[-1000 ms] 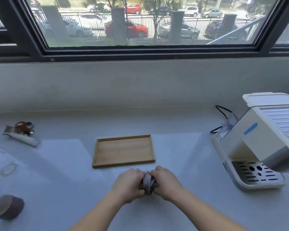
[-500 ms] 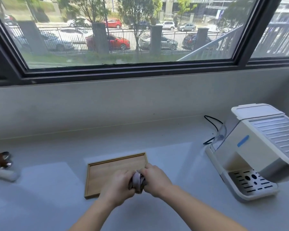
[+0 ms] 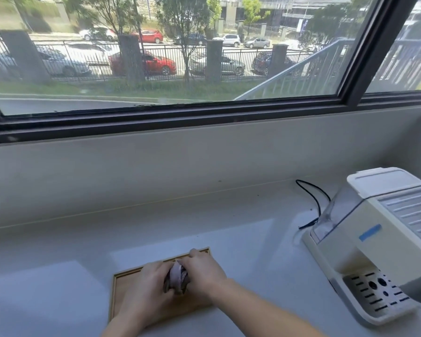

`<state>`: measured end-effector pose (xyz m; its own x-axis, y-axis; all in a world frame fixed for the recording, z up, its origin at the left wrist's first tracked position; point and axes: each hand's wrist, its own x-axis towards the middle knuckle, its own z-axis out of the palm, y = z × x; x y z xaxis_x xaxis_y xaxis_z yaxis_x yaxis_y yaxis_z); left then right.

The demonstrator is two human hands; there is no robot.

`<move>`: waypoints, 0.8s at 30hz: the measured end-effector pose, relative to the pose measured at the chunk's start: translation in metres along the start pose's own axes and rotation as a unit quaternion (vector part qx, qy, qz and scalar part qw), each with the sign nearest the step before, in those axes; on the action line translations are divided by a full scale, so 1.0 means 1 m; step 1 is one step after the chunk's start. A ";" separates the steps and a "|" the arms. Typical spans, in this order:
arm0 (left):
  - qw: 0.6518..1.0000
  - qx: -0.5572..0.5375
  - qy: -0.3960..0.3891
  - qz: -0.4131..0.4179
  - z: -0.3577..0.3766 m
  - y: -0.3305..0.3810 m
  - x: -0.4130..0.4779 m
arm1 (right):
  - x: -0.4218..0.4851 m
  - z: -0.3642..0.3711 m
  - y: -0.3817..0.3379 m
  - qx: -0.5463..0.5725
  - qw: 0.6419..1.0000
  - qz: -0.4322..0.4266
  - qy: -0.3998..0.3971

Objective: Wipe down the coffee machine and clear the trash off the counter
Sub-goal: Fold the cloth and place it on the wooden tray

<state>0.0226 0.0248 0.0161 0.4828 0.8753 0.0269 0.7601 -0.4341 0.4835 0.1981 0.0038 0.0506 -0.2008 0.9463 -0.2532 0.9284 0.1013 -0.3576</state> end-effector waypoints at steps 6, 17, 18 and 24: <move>1.000 0.013 -0.012 -0.017 0.011 -0.023 0.004 | 0.013 0.005 -0.003 -0.004 1.000 0.005 -0.011; 0.998 0.031 -0.017 -0.057 0.022 -0.027 -0.008 | 0.018 0.025 -0.001 -0.001 1.000 0.009 -0.029; 0.998 0.030 -0.017 -0.057 0.023 -0.027 -0.010 | 0.018 0.027 0.000 0.005 1.000 0.011 -0.029; 0.996 0.037 -0.030 -0.069 0.017 -0.019 -0.011 | 0.018 0.031 0.004 0.013 0.999 0.016 -0.033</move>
<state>0.0105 0.0195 -0.0080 0.3943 0.9146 -0.0893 0.8506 -0.3264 0.4121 0.1884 0.0117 0.0165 -0.1914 0.9268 -0.3230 0.9262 0.0616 -0.3721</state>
